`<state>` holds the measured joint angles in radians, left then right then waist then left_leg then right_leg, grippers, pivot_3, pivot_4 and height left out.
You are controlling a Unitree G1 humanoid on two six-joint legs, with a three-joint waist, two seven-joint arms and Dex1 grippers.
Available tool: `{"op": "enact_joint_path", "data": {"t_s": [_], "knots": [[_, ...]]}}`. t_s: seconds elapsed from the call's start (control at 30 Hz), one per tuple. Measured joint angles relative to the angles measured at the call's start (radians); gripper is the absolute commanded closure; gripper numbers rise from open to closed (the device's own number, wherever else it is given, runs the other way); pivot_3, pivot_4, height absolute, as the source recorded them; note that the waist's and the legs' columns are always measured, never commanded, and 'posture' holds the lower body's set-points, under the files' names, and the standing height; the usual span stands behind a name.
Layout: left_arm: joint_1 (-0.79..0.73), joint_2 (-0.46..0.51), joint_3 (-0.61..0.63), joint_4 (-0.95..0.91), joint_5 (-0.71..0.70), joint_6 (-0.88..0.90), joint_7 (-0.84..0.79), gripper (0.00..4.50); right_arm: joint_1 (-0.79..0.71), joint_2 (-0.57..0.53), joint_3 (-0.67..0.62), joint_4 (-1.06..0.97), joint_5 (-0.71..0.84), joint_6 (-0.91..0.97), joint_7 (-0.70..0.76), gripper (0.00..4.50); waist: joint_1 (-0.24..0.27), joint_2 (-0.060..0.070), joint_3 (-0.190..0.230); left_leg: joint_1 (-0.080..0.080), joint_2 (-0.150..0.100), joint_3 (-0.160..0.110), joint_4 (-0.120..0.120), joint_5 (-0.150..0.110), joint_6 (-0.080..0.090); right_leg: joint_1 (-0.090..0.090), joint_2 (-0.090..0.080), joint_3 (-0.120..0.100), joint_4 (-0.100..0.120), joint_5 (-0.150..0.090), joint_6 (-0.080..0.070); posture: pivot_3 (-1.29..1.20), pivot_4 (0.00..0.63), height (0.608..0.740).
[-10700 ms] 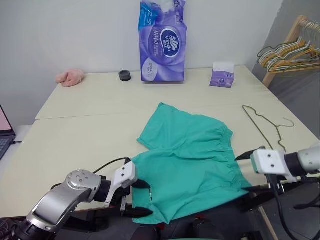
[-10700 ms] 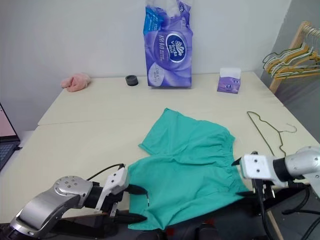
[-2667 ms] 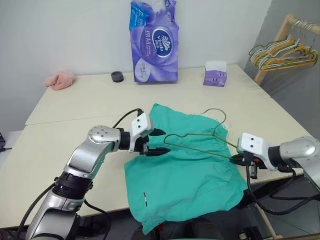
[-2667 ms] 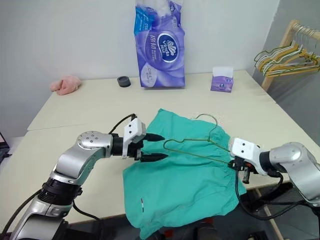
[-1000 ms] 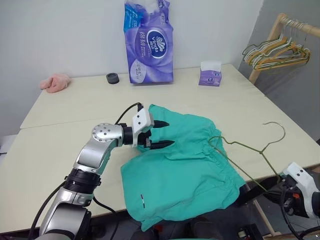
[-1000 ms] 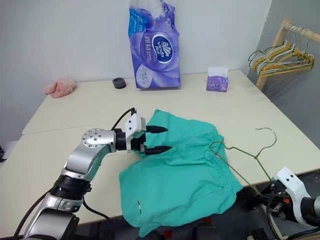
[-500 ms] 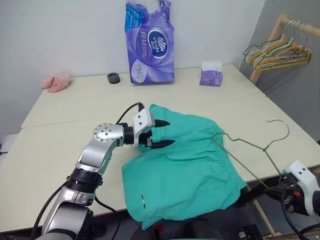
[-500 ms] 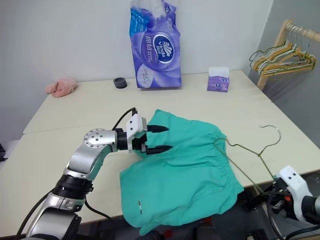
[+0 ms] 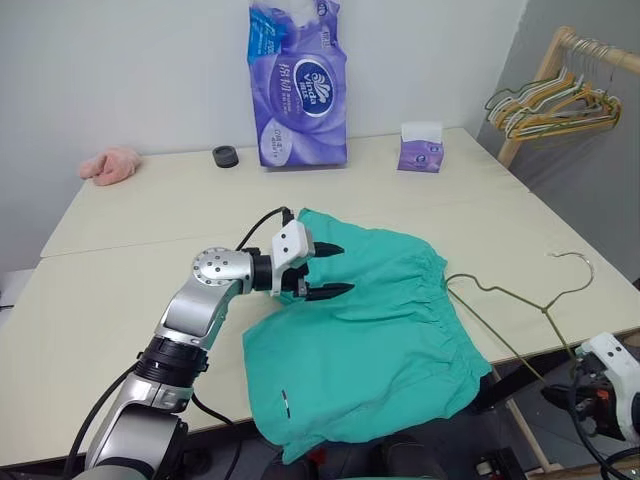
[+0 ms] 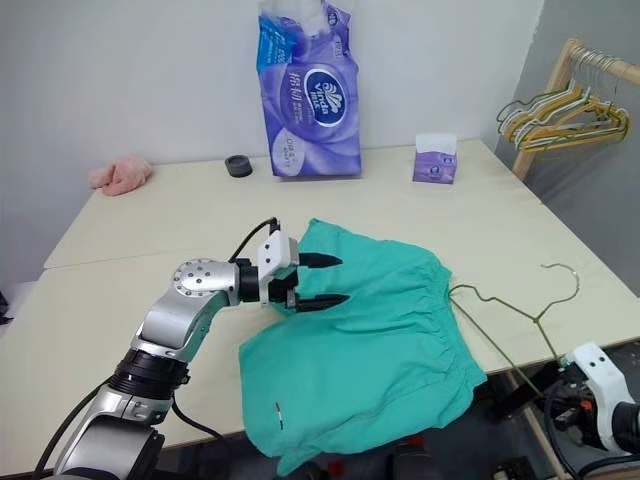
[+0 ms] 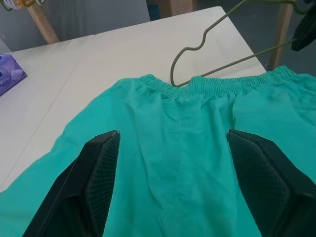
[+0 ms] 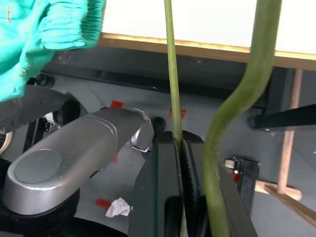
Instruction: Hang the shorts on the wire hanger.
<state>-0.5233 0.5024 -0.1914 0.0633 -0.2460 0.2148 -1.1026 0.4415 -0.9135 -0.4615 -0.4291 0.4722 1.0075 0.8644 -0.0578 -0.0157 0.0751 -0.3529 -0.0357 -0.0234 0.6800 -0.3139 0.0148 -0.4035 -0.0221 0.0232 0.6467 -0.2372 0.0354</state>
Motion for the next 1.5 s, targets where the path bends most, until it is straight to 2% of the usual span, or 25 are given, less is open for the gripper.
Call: {"op": "enact_joint_path", "data": {"t_s": [0.17, 0.43, 0.6, 0.87, 1.1, 1.17, 1.5], "knots": [[0.000, 0.000, 0.000, -0.019, 0.000, 0.004, 0.000, 0.85, -0.035, -0.014, 0.050, 0.012, -0.001, -0.001, -0.001, 4.50, 0.001, 0.000, 0.000, 0.000, 0.000, 0.000, 0.000, 0.000, 0.000, 0.000, 0.000, 0.000, 0.000, 0.000, 0.000, -0.16, 0.066, 0.740], [0.000, 0.000, 0.000, -0.030, 0.000, 0.019, 0.002, 0.85, -0.085, -0.039, 0.055, 0.014, 0.033, 0.011, 0.027, 4.50, 0.001, 0.000, 0.000, 0.000, 0.000, 0.000, 0.000, 0.000, 0.000, 0.000, 0.000, 0.000, 0.000, 0.000, 0.000, -0.15, 0.065, 0.740], [0.000, 0.005, 0.000, -0.032, 0.001, 0.019, 0.005, 0.85, -0.073, -0.087, 0.089, 0.058, 0.015, -0.006, 0.046, 4.50, 0.002, 0.000, 0.000, 0.000, 0.000, 0.000, 0.000, 0.000, 0.000, 0.000, 0.000, 0.000, 0.000, 0.000, 0.000, -0.14, 0.063, 0.740], [0.000, 0.007, 0.000, -0.033, 0.001, 0.019, 0.015, 0.85, -0.084, -0.099, 0.108, 0.083, 0.023, -0.023, 0.088, 4.50, 0.003, 0.000, 0.000, 0.000, 0.000, 0.000, 0.000, 0.000, 0.000, 0.000, 0.000, 0.000, 0.000, 0.000, 0.000, -0.14, 0.059, 0.740], [-0.011, 0.009, 0.002, -0.018, 0.003, 0.013, 0.023, 0.85, -0.320, -0.097, 0.267, 0.207, 0.043, -0.007, 0.117, 4.50, 0.001, 0.000, 0.000, 0.000, 0.000, 0.000, 0.000, 0.000, 0.000, 0.000, 0.000, 0.000, 0.000, 0.001, 0.000, -0.13, 0.041, 0.740], [-0.021, 0.009, 0.003, -0.010, 0.004, 0.011, 0.025, 0.85, -0.372, -0.094, 0.313, 0.248, 0.040, -0.007, 0.121, 4.50, 0.005, 0.000, 0.000, -0.001, 0.000, 0.000, 0.000, 0.000, 0.000, -0.001, 0.000, 0.000, 0.000, 0.003, -0.004, -0.13, 0.041, 0.740], [-0.040, 0.010, 0.027, 0.022, 0.005, -0.006, 0.054, 0.85, -0.584, -0.079, 0.489, 0.373, 0.007, -0.022, 0.145, 4.50, 0.005, 0.000, -0.001, -0.001, 0.000, 0.000, 0.000, 0.000, 0.000, -0.001, 0.000, 0.000, 0.001, 0.003, -0.005, -0.11, 0.036, 0.740]]}}
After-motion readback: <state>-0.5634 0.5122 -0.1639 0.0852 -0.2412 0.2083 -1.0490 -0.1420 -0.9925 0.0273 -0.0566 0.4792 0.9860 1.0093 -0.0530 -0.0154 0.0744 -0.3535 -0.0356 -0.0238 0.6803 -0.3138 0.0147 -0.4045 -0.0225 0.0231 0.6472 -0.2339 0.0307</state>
